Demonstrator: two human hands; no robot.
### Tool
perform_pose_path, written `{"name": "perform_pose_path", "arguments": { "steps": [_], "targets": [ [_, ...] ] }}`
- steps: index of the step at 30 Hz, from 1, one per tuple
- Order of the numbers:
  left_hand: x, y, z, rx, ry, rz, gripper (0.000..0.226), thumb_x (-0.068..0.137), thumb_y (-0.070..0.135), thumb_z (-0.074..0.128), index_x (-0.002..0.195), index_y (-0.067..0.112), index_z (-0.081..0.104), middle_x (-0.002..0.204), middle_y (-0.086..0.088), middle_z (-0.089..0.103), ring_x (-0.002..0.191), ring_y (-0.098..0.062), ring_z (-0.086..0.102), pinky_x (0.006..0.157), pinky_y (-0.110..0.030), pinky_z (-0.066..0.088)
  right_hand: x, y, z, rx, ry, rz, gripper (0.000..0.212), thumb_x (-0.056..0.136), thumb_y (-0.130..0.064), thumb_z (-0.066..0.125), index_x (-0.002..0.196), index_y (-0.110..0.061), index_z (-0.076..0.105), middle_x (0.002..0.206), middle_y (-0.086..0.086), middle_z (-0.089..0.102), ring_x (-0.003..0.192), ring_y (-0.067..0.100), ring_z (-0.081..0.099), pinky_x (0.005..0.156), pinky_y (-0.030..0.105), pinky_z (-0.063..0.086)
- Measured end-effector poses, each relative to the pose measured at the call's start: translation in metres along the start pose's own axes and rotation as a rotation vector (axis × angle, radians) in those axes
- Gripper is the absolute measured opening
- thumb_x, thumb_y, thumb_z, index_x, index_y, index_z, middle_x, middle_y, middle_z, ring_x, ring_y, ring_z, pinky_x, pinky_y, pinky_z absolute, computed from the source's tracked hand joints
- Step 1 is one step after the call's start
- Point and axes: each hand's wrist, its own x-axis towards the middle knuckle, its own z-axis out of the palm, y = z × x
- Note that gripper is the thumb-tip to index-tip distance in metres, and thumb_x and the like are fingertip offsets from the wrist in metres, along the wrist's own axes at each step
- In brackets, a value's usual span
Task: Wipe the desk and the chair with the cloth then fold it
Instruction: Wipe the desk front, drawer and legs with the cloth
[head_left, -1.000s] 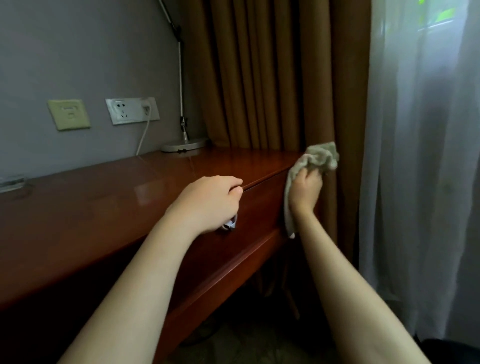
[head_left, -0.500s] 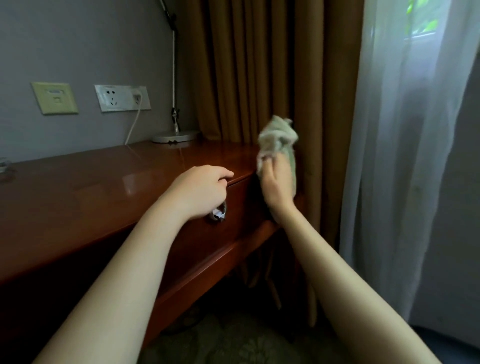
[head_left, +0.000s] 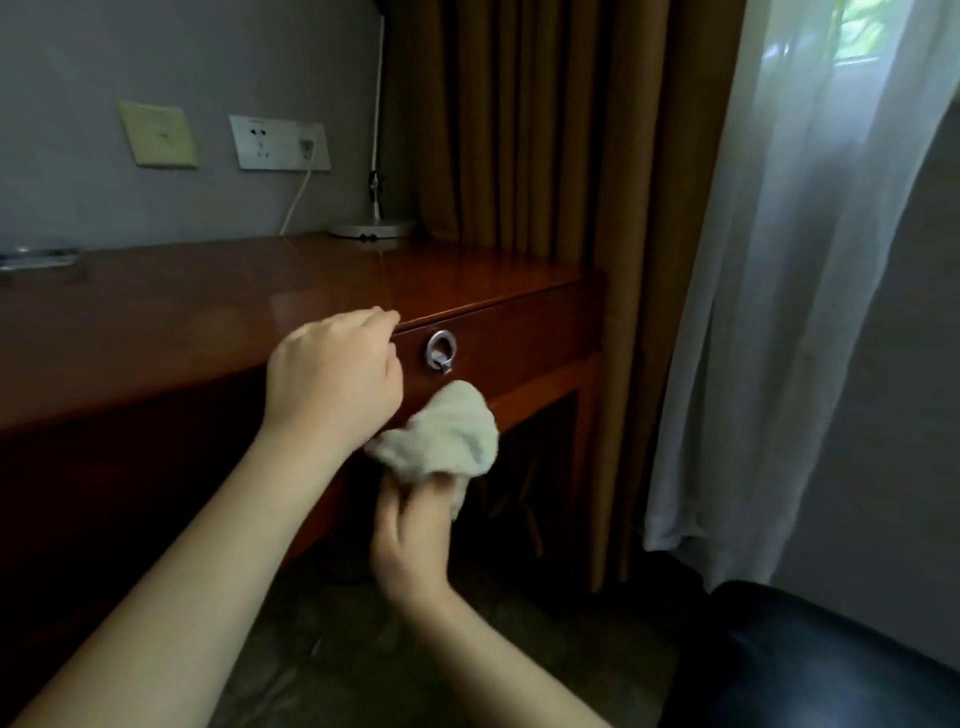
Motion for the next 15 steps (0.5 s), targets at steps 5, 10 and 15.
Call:
{"name": "perform_pose_path", "arguments": {
  "steps": [5,10,15],
  "targets": [
    [-0.027,-0.026,-0.015,0.107,0.005,0.010,0.040,0.082,0.013,0.061,0.122,0.008,0.063,0.123,-0.012,0.063,0.114,-0.028,0.060,0.093,-0.042,0.044,-0.014,-0.007,-0.011,-0.183,-0.372,-0.362,0.032,0.088,-0.025,0.047,0.118,-0.016,0.054,0.117,0.008,0.062,0.111,0.024,0.057,0.099,0.036,0.043],
    [-0.056,-0.053,-0.052,0.218,-0.018,-0.024,0.038,0.087,0.020,0.058,0.123,0.011,0.062,0.123,-0.010,0.063,0.113,-0.028,0.060,0.090,-0.044,0.048,0.038,0.028,-0.029,-0.249,-0.094,-0.043,0.038,0.085,-0.019,0.044,0.112,0.003,0.059,0.116,0.027,0.059,0.112,0.032,0.050,0.097,0.026,0.030],
    [-0.081,-0.082,-0.085,0.307,-0.049,-0.115,0.038,0.090,0.026,0.053,0.126,0.017,0.060,0.126,-0.004,0.062,0.116,-0.026,0.058,0.089,-0.042,0.048,0.095,0.052,-0.048,-0.137,0.111,0.315,0.053,0.091,-0.023,0.035,0.133,0.010,0.039,0.140,0.030,0.036,0.134,0.038,0.031,0.106,0.028,0.022]
  ]
}}
